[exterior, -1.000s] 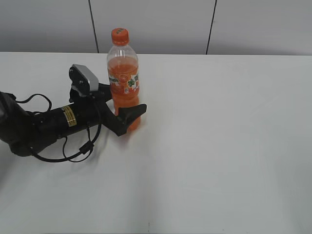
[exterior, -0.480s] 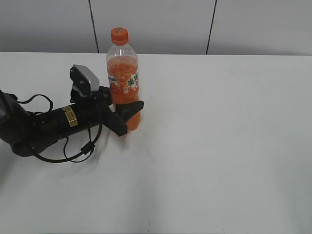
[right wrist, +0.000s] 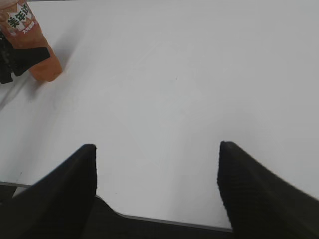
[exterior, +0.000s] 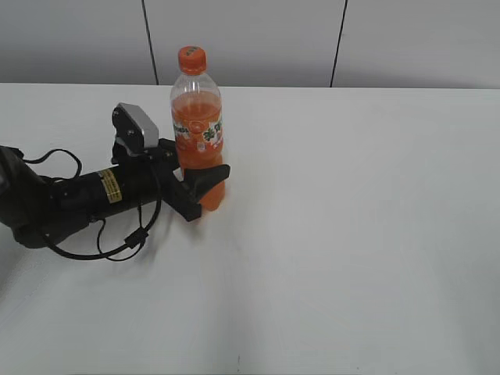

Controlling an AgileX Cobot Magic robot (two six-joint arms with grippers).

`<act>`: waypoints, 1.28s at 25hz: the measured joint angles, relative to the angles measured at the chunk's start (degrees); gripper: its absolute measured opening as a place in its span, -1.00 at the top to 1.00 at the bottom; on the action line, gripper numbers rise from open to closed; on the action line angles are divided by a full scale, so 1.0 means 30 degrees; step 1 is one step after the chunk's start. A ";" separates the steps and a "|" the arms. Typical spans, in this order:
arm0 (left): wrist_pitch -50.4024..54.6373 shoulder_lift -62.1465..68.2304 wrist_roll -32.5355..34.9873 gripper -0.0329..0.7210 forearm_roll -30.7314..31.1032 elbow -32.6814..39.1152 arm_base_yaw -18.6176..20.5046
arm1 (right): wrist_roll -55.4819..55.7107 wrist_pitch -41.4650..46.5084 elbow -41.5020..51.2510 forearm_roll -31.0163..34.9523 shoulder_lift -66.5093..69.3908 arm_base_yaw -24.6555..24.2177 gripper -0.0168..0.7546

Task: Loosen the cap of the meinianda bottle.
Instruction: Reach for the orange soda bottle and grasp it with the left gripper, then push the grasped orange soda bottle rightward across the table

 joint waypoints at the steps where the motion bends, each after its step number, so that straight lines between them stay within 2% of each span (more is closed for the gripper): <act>1: 0.0283 -0.0218 0.0000 -0.14 0.0523 0.0021 0.0073 | 0.0000 0.0000 0.0000 0.0000 0.0000 0.0000 -0.51; 5: 0.1117 -0.1474 -0.0145 -0.14 0.4282 0.0058 0.0191 | 0.0000 0.0000 0.0000 0.0000 0.0000 0.0000 -0.51; 7: 0.1071 -0.2377 -0.1253 -0.14 0.5970 0.0058 0.0152 | 0.0000 0.0000 0.0000 0.0000 0.0000 0.0000 -0.51; 10: 0.0791 -0.3130 -0.3150 -0.14 0.6969 0.0058 0.0149 | 0.0000 0.0000 0.0000 0.0000 0.0000 0.0000 -0.51; 14: 0.0942 -0.3248 -0.3981 -0.14 0.8163 0.0058 -0.0019 | 0.0000 0.0000 0.0000 0.0000 0.0000 0.0000 -0.51; 25: 0.0881 -0.2311 -0.4171 -0.14 0.8063 -0.0197 -0.2278 | 0.0000 -0.0035 0.0000 0.0000 0.0000 0.0000 -0.51; 32: 0.0971 -0.1037 -0.4171 -0.14 0.7949 -0.1619 -0.3178 | 0.0000 -0.0049 0.0000 0.0000 0.0000 0.0000 -0.51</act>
